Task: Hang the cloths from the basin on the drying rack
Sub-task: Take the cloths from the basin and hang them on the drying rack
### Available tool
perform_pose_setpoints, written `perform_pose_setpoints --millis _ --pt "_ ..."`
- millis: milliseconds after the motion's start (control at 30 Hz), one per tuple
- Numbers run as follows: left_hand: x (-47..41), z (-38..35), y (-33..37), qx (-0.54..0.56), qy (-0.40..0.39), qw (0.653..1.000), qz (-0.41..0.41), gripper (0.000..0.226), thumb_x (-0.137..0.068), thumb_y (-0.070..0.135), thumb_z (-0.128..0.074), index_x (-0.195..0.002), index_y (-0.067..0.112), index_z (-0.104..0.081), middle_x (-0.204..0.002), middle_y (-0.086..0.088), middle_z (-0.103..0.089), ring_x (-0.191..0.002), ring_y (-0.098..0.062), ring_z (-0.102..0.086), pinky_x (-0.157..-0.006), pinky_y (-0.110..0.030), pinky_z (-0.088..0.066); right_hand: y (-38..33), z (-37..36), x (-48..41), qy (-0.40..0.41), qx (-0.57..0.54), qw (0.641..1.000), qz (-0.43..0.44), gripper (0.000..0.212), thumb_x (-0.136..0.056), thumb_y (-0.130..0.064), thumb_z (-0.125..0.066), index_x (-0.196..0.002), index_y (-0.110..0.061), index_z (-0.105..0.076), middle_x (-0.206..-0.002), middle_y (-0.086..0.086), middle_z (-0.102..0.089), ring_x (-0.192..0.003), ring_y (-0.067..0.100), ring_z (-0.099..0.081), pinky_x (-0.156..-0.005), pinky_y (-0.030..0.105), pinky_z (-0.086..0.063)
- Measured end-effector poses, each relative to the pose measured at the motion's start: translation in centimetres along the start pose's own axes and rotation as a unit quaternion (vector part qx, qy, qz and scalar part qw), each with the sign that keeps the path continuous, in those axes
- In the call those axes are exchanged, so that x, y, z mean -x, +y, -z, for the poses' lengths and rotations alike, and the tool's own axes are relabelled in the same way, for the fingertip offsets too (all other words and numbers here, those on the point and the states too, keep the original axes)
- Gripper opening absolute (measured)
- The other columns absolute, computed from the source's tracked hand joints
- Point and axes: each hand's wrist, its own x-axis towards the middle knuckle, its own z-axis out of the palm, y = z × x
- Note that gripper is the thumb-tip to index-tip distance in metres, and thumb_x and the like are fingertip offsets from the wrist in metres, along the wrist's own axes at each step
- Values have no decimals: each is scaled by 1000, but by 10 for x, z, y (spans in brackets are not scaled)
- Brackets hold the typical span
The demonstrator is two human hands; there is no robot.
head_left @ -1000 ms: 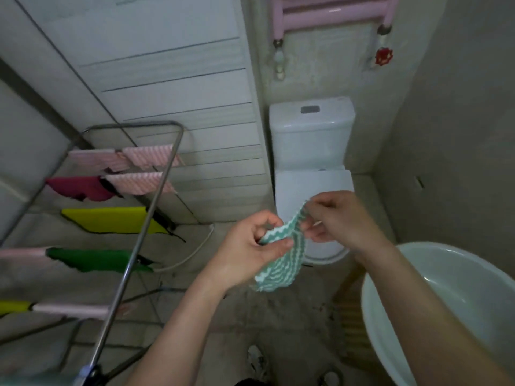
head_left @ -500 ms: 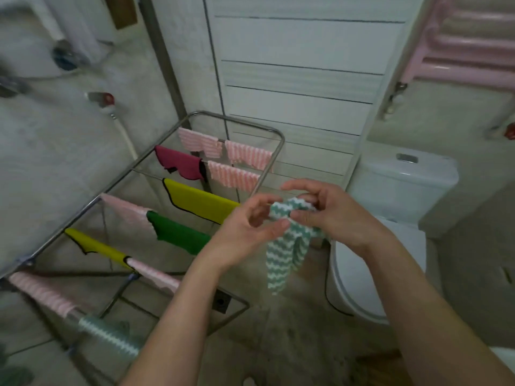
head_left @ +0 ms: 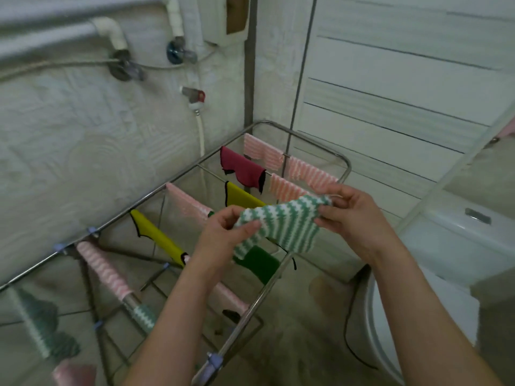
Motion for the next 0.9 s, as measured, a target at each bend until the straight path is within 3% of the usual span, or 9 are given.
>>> perform_pose_setpoints --millis 133,267,367,400,467,567,700,800,900 --pt "-13 16 4 24 119 992 -32 24 -84 5 -66 -87 23 -50 -88 -1 -66 -75 -17 -67 -61 -33 -54 0 -22 -26 -24 -5 1000 7 29 -84 12 -59 -103 -9 -64 -89 8 -69 -85 19 -69 -75 25 -58" --pt "-24 19 7 -51 200 968 -145 28 -91 4 -57 -99 23 -39 -87 1 -57 -64 0 -59 -54 -21 -48 -14 -34 -53 -30 59 997 38 29 -83 9 -62 -103 -13 -62 -92 9 -65 -81 20 -68 -62 26 -58" --pt "-36 10 8 -113 206 953 -189 25 -89 -9 -48 -84 15 -48 -80 4 -53 -65 9 -49 -62 -9 -40 -22 -38 -72 -25 145 985 88 23 -86 7 -59 -84 -16 -59 -99 6 -63 -78 20 -66 -57 28 -58" --pt "-47 10 1 -125 223 948 -190 33 -85 -15 -45 -74 15 -52 -74 8 -53 -66 6 -49 -65 -13 -40 -23 -41 -86 -38 170 980 100 23 -87 8 -56 -79 -14 -59 -99 6 -62 -76 19 -65 -57 26 -57" --pt "-68 10 -14 -125 237 951 -154 46 -82 -17 -42 -61 20 -59 -72 9 -61 -74 -5 -56 -74 -25 -45 -21 -42 -111 -61 208 971 98 26 -86 12 -51 -71 -8 -60 -95 9 -62 -78 21 -65 -59 25 -58" --pt "-109 12 -39 -105 250 960 -65 42 -95 -3 -44 -80 25 -71 -104 3 -69 -95 -13 -64 -91 -36 -51 2 -43 -167 -119 302 944 67 30 -84 12 -50 -69 -8 -66 -87 3 -65 -81 23 -67 -73 33 -60" --pt "-152 12 -61 -224 153 962 34 40 -95 4 -49 -131 19 -52 -125 7 -46 -107 -11 -53 -92 -20 -39 45 -52 -233 -163 382 909 33 39 -85 3 -55 -65 -27 -70 -85 -10 -68 -84 15 -66 -87 45 -55" --pt "-173 15 -69 -285 148 946 36 47 -89 2 -54 -134 14 -46 -131 -6 -46 -124 -20 -45 -95 -15 -32 64 -56 -262 -174 368 912 45 36 -87 -4 -59 -67 -32 -69 -93 -11 -69 -94 14 -64 -91 45 -53" --pt "-194 19 -61 -298 186 936 22 51 -87 2 -54 -135 14 -43 -127 1 -45 -125 -14 -40 -97 -13 -30 67 -66 -297 -204 387 896 77 22 -89 -7 -60 -84 -23 -73 -112 0 -68 -104 18 -63 -96 42 -49"
